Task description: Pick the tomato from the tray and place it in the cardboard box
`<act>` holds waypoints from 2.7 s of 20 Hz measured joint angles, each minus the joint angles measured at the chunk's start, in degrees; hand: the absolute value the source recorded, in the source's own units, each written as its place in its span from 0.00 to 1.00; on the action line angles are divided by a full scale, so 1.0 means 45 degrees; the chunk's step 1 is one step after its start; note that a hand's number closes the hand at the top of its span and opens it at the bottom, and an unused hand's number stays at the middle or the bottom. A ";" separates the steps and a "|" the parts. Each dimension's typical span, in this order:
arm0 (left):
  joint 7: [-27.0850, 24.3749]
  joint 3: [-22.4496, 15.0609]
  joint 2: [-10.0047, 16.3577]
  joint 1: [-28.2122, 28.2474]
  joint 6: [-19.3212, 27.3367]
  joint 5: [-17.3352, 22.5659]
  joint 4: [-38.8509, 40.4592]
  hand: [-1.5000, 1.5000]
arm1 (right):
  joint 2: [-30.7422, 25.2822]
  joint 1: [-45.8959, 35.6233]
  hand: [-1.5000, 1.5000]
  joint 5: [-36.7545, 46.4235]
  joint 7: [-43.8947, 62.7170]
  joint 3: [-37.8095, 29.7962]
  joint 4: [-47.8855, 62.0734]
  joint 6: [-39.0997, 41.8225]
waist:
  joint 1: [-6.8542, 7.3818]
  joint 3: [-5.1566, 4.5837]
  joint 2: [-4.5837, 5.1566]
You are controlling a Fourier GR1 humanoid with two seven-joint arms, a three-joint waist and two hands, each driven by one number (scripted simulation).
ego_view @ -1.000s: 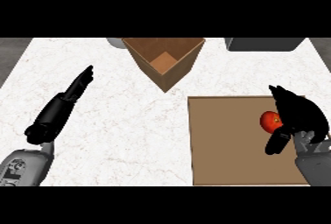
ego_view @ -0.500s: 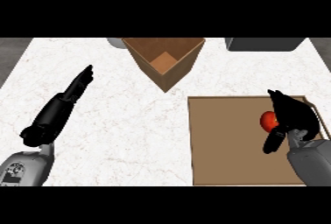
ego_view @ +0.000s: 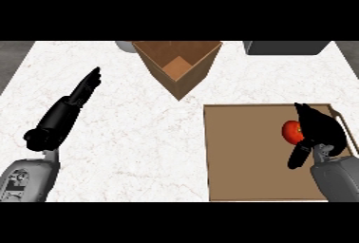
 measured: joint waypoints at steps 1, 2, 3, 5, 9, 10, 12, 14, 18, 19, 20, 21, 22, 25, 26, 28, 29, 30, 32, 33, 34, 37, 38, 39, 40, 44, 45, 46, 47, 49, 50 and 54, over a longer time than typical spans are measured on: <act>-0.0134 -0.0110 -0.0138 0.0242 0.0069 -0.0172 -0.0107 0.50 | 0.0121 -0.0135 0.00 0.0061 -0.0070 -0.0065 0.0190 0.0034 | 0.0012 0.0003 0.0000; -0.0180 -0.0049 -0.0112 0.0363 -0.0029 -0.0179 -0.0155 0.50 | 0.0123 -0.0078 1.00 0.0189 -0.0438 -0.0121 0.0486 -0.0174 | 0.0023 -0.0001 0.0000; -0.0140 0.0036 -0.0131 0.0349 -0.0071 -0.0185 -0.0169 0.50 | 0.0066 0.0019 1.00 0.0293 -0.0782 -0.0169 0.0584 -0.0238 | 0.0020 -0.0001 0.0000; -0.0007 0.0143 -0.0129 0.0385 -0.0170 -0.0162 -0.0336 0.50 | 0.0011 -0.0047 1.00 0.0442 -0.1547 -0.0170 0.0919 -0.0425 | 0.0035 -0.0018 -0.0013; -0.0176 0.0239 -0.0196 0.0405 -0.0306 -0.0231 -0.0257 0.50 | -0.0149 -0.0107 1.00 0.1113 -0.2729 0.0023 0.1123 -0.1145 | 0.0037 -0.0039 -0.0028; -0.0073 0.0242 -0.0215 0.0414 -0.0328 -0.0248 -0.0365 0.50 | -0.0130 -0.0146 1.00 0.1336 -0.3056 0.0044 0.1386 -0.1514 | 0.0051 -0.0063 -0.0045; -0.0124 0.0319 -0.0298 0.0087 -0.0354 -0.0285 -0.0005 0.50 | -0.0041 -0.0438 1.00 0.1765 -0.3344 0.0151 0.1686 -0.1827 | 0.0039 -0.0075 -0.0049; -0.0279 0.0359 -0.0332 0.0085 -0.0400 -0.0390 0.0141 0.50 | 0.0070 -0.0380 1.00 0.2154 -0.3463 0.0282 0.1507 -0.2018 | 0.0022 -0.0080 -0.0055; -0.0276 0.0207 -0.0439 0.0360 -0.0467 -0.0503 -0.0228 0.50 | 0.0884 -0.0832 1.00 0.2944 -0.3360 0.1118 0.1066 -0.2286 | 0.0210 -0.0082 -0.0030; -0.0259 0.0141 -0.0443 0.0248 -0.0582 -0.0454 -0.0239 0.50 | 0.1533 -0.1254 1.00 0.3054 -0.3253 0.1557 0.1089 -0.2300 | 0.0450 -0.0070 0.0017; -0.0264 0.0012 -0.0495 0.0117 -0.0617 -0.0506 -0.0221 0.50 | 0.2240 -0.1731 1.00 0.3090 -0.3170 0.1978 0.1128 -0.2264 | 0.0724 -0.0055 0.0090; -0.0288 -0.0115 -0.0555 -0.0009 -0.0690 -0.0509 -0.0231 0.50 | 0.2922 -0.2209 1.00 0.3101 -0.3132 0.2358 0.1209 -0.2238 | 0.1058 -0.0044 0.0171; -0.0301 -0.0273 -0.0629 -0.0148 -0.0769 -0.0520 -0.0247 0.50 | 0.3494 -0.2685 1.00 0.3055 -0.3140 0.2691 0.1304 -0.2239 | 0.1406 -0.0032 0.0268; -0.0354 -0.0684 -0.0837 -0.0491 -0.0932 -0.0594 -0.0242 0.50 | 0.4575 -0.4283 1.00 0.2796 -0.3032 0.3520 0.1684 -0.2441 | 0.2164 -0.0019 0.0423; -0.0353 -0.0770 -0.0883 -0.0608 -0.0973 -0.0608 -0.0219 0.50 | 0.4797 -0.4873 1.00 0.2714 -0.2957 0.3743 0.1873 -0.2551 | 0.2317 -0.0019 0.0446; -0.0253 -0.0933 -0.0980 -0.0884 -0.1047 -0.0642 -0.0142 0.50 | 0.5109 -0.6047 1.00 0.2608 -0.2775 0.4176 0.2252 -0.2827 | 0.2542 -0.0022 0.0474; -0.0224 -0.0989 -0.1068 -0.0995 -0.1003 -0.0683 -0.0075 0.50 | 0.5216 -0.6619 1.00 0.2583 -0.2664 0.4402 0.2496 -0.2960 | 0.2610 -0.0029 0.0484; -0.0188 -0.1038 -0.1149 -0.1098 -0.0968 -0.0715 -0.0002 0.50 | 0.5302 -0.7234 1.00 0.2509 -0.2553 0.4550 0.2729 -0.3088 | 0.2627 -0.0033 0.0482; -0.0217 -0.1033 -0.1124 -0.1213 -0.1065 -0.0686 0.0143 0.50 | 0.5420 -0.8310 1.00 0.2285 -0.2230 0.4798 0.3202 -0.3486 | 0.2684 -0.0043 0.0475; -0.0189 -0.1067 -0.1168 -0.1294 -0.1067 -0.0698 0.0182 0.50 | 0.5459 -0.8831 1.00 0.2107 -0.2055 0.4846 0.3448 -0.3681 | 0.2693 -0.0046 0.0468; -0.0152 -0.1107 -0.1234 -0.1353 -0.1013 -0.0742 0.0195 0.50 | 0.5492 -0.9323 1.00 0.1962 -0.1792 0.4868 0.3677 -0.3914 | 0.2685 -0.0048 0.0449; -0.0174 -0.1027 -0.1235 -0.1430 -0.0948 -0.0788 0.0430 0.50 | 0.5553 -1.0626 1.00 0.1696 -0.0807 0.4649 0.4324 -0.4890 | 0.2506 -0.0054 0.0417; -0.0129 -0.1020 -0.1274 -0.1486 -0.0910 -0.0796 0.0471 0.50 | 0.5563 -1.0928 1.00 0.1644 -0.0358 0.4557 0.4498 -0.5325 | 0.2447 -0.0054 0.0400; -0.0075 -0.0971 -0.1218 -0.1525 -0.0943 -0.0776 0.0469 0.50 | 0.5571 -1.1314 1.00 0.1571 0.0066 0.4383 0.4720 -0.5667 | 0.2434 -0.0054 0.0383; 0.0007 -0.0957 -0.1246 -0.1598 -0.0926 -0.0766 0.0481 0.50 | 0.5579 -1.1653 1.00 0.1485 0.0522 0.4254 0.4926 -0.6040 | 0.2416 -0.0055 0.0372; -0.0001 -0.0812 -0.1235 -0.1614 -0.0777 -0.0831 0.0667 0.50 | 0.5589 -1.2894 1.00 0.1356 0.1917 0.3836 0.6144 -0.7453 | 0.2102 -0.0059 0.0355; 0.0018 -0.0755 -0.1185 -0.1642 -0.0798 -0.0811 0.0666 0.50 | 0.5585 -1.3221 1.00 0.1325 0.2103 0.3716 0.6534 -0.7738 | 0.2058 -0.0059 0.0357; -0.0101 -0.0702 -0.1168 -0.1592 -0.0732 -0.0855 0.0751 0.50 | 0.5584 -1.3474 1.00 0.1317 0.2250 0.3599 0.6920 -0.8056 | 0.1979 -0.0061 0.0369; -0.0115 -0.0700 -0.1184 -0.1539 -0.0723 -0.0854 0.0752 0.50 | 0.5580 -1.3743 1.00 0.1276 0.2413 0.3513 0.7301 -0.8314 | 0.1923 -0.0060 0.0362; -0.0086 -0.0503 -0.1013 -0.1506 -0.0767 -0.0786 0.0717 0.50 | 0.5577 -1.4224 1.00 0.1142 0.2581 0.3287 0.8057 -0.8745 | 0.1755 -0.0055 0.0334; -0.0152 -0.0429 -0.0956 -0.1442 -0.0778 -0.0764 0.0718 0.50 | 0.5575 -1.4401 1.00 0.1094 0.2624 0.3231 0.8421 -0.9016 | 0.1674 -0.0053 0.0326; -0.0230 -0.0220 -0.0892 -0.1366 -0.0683 -0.0769 0.0827 0.50 | 0.5588 -1.5154 1.00 0.1026 0.2277 0.2742 1.0424 -0.9476 | 0.1349 -0.0048 0.0346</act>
